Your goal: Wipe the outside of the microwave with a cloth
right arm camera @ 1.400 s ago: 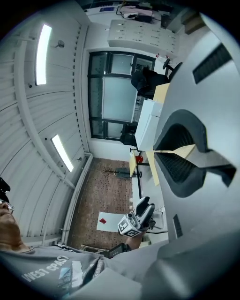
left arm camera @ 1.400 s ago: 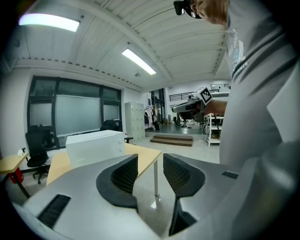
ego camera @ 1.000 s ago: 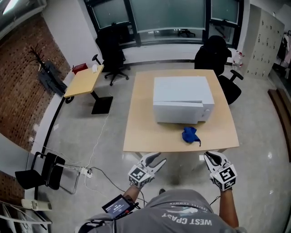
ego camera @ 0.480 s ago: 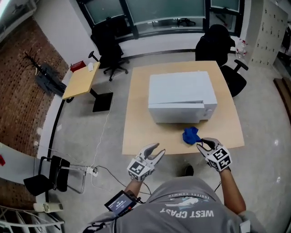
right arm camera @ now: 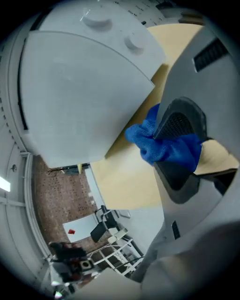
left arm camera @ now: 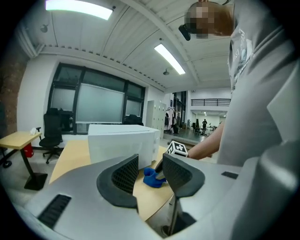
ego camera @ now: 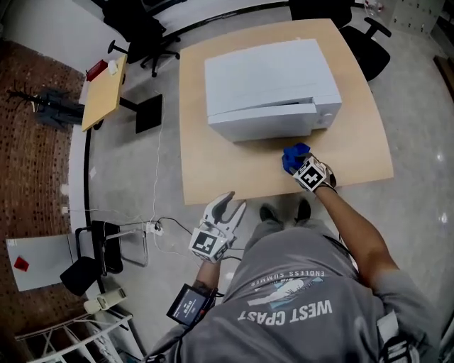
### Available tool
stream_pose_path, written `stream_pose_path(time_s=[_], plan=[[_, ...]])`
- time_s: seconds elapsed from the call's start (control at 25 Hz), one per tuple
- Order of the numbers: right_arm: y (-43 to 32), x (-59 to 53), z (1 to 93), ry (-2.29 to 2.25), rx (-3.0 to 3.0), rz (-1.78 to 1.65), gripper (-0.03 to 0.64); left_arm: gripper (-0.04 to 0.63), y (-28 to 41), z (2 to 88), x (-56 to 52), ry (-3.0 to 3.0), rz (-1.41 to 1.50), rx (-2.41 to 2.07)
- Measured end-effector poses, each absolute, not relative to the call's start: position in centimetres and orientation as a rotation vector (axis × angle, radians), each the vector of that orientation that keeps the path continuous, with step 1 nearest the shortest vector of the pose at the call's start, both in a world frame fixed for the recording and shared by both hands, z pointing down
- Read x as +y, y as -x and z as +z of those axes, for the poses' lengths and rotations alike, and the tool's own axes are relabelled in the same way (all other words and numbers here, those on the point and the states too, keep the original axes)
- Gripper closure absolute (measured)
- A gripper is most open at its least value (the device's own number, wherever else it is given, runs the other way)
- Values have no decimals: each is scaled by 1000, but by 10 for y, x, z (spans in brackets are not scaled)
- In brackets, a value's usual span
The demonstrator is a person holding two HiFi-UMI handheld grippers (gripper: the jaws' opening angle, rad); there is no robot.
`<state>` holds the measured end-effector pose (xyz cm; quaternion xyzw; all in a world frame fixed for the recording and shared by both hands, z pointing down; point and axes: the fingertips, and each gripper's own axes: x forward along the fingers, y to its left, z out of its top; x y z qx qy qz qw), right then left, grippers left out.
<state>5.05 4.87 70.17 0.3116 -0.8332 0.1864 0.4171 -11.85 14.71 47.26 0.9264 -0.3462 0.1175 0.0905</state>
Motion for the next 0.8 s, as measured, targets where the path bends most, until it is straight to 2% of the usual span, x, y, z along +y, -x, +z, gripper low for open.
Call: stream_pose_path(time_s=[0.12,0.24,0.4,0.6,0.8], plan=[[-53,43,743,-810,-2013,479,484,420,127,477,139,-2736,365,-1002],[-54,42,743,-871,-2060,601,540,420,137,473,129,-2745,376,-982],[-78,7,661,-1227,-2241,628,551,420,150,472,111,-2755,372,-957],[-111,-29,536,-1689,-2412,330,551,420,172,480,106,-2712,336,-953],[-27,-64,519,-1619,-2520,264,551,420,191,479,106,-2721,374,-953]])
